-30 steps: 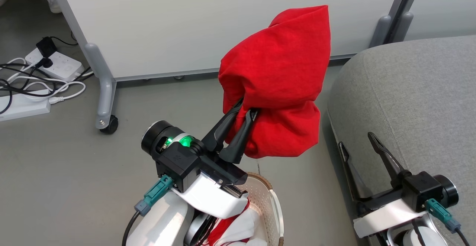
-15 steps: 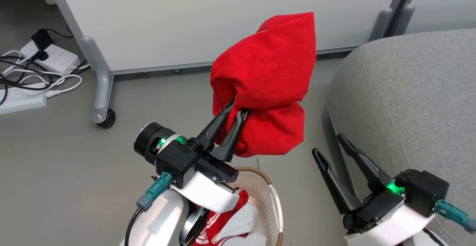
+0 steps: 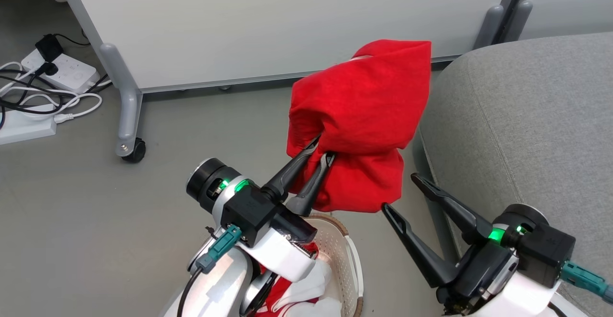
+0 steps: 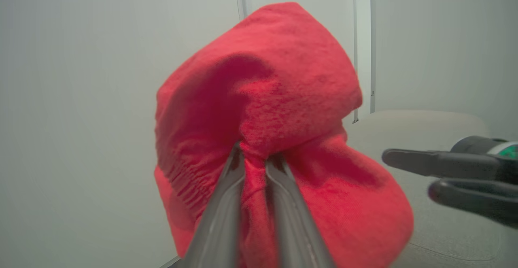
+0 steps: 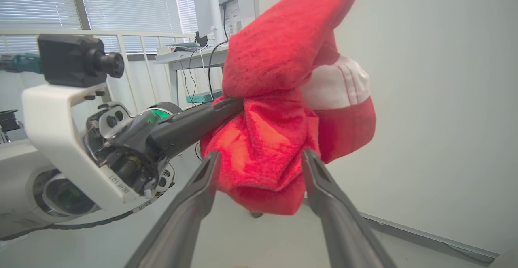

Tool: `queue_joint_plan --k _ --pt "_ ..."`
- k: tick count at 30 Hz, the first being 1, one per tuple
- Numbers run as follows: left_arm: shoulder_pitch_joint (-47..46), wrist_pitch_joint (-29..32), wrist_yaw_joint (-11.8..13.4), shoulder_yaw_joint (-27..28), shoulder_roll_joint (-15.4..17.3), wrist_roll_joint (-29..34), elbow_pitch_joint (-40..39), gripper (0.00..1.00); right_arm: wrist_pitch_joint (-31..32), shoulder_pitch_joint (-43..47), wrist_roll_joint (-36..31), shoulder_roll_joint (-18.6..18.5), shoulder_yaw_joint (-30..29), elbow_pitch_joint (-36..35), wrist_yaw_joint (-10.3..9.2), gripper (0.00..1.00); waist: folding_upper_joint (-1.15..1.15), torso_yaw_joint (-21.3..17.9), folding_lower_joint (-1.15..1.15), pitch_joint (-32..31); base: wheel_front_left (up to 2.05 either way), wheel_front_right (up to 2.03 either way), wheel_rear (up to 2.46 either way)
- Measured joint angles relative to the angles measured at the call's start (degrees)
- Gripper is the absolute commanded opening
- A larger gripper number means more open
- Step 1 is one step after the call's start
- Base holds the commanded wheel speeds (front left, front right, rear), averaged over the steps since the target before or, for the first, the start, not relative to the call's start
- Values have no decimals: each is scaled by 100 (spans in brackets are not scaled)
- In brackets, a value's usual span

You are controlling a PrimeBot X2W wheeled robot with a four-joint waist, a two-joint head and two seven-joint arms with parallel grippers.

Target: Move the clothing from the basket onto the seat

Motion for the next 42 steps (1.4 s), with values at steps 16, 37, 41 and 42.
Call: queue_joint_plan --k 16,37,41,42 --pt "-1 1 -126 -823 2 -21 80 0 0 -112 1 -30 134 604 0 100 0 113 0 -35 0 0 0" --pt "-41 -1 -140 -1065 -2 73 454 0 1 -321 367 -15 554 892 0 0 0 93 0 -57 0 0 0" --pt "-38 -1 -140 -1069 -2 71 475 0 1 -318 367 4 527 891 0 0 0 99 0 -64 0 0 0" --pt "-38 -1 -140 -1069 -3 70 481 0 1 -314 367 27 501 886 0 0 0 100 0 -66 0 0 0"
